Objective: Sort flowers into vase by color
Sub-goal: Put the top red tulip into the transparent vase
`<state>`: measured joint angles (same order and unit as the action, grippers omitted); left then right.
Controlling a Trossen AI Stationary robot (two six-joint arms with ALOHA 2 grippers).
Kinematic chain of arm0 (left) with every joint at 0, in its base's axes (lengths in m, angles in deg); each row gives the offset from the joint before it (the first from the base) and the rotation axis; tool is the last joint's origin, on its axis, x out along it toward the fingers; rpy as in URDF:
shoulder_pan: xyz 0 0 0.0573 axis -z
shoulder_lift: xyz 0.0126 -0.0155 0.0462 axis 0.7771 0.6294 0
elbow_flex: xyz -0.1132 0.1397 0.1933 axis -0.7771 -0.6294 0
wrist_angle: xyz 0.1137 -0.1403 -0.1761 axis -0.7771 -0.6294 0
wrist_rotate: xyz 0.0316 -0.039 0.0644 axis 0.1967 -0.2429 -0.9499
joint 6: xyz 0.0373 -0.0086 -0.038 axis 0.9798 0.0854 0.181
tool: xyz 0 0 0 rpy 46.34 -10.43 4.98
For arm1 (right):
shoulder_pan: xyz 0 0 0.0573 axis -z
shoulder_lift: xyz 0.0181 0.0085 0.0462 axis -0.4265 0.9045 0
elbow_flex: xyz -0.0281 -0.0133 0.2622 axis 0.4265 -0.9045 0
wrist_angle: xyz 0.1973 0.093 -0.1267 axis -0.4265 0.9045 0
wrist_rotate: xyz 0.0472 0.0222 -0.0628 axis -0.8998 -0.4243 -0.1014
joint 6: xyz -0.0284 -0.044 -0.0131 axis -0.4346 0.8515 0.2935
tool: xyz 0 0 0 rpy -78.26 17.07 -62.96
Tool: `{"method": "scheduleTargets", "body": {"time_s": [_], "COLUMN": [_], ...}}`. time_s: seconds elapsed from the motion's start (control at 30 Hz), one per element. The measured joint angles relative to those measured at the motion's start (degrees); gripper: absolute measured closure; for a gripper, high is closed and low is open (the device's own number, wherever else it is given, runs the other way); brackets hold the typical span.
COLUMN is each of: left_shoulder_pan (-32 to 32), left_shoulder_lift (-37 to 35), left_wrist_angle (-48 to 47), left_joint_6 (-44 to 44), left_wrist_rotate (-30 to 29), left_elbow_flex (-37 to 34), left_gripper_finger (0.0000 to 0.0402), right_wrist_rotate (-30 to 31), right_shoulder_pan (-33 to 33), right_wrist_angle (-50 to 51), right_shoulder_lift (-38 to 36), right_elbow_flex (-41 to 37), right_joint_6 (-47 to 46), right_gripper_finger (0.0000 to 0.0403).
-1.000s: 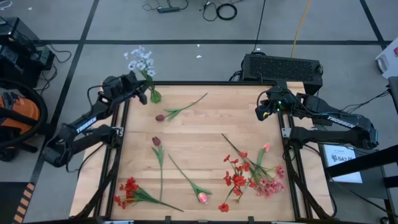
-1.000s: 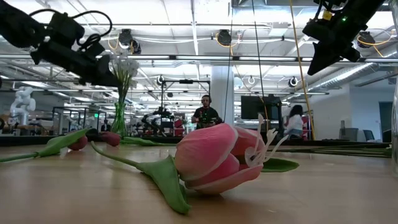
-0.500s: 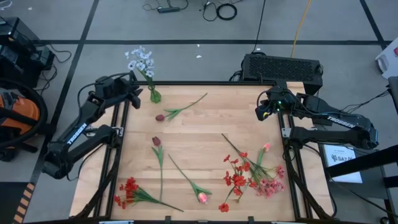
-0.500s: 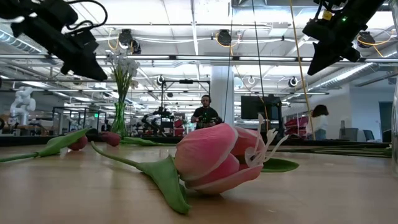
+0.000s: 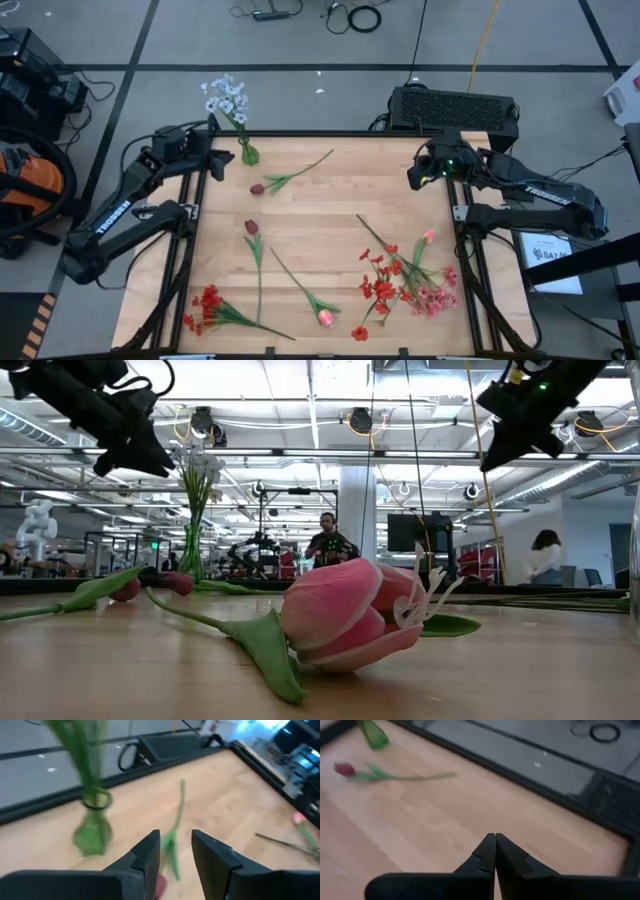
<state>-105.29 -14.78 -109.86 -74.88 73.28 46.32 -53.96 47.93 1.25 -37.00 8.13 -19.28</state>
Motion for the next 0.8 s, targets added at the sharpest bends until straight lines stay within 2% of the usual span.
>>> {"method": "scheduleTargets", "body": {"time_s": [0.17,0.33,0.53,0.8], "left_shoulder_pan": [8.9,17.5,24.8,28.5], "left_shoulder_lift": [0.2,1.0,3.1,5.9], "left_wrist_angle": [0.0,-1.8,-3.8,-3.8], "left_joint_6": [-3.5,-8.7,-12.9,-14.8], "left_wrist_rotate": [-7.3,-14.6,-20.0,-21.2], "left_elbow_flex": [0.0,0.0,0.0,0.0], "left_gripper_finger": [0.0284,0.0284,0.0284,0.0284], "right_wrist_rotate": [-13.0,-19.4,-29.0,-31.0], "right_shoulder_pan": [0.1,0.1,0.1,-0.3], "right_wrist_angle": [-13.8,-20.1,-19.2,-2.5], "right_shoulder_lift": [7.0,17.5,31.4,50.1], "right_elbow_flex": [0.1,1.6,13.4,38.6], "right_joint_6": [5.0,7.6,14.2,25.5], "right_gripper_finger": [0.0403,0.0403,0.0403,0.0403]}}
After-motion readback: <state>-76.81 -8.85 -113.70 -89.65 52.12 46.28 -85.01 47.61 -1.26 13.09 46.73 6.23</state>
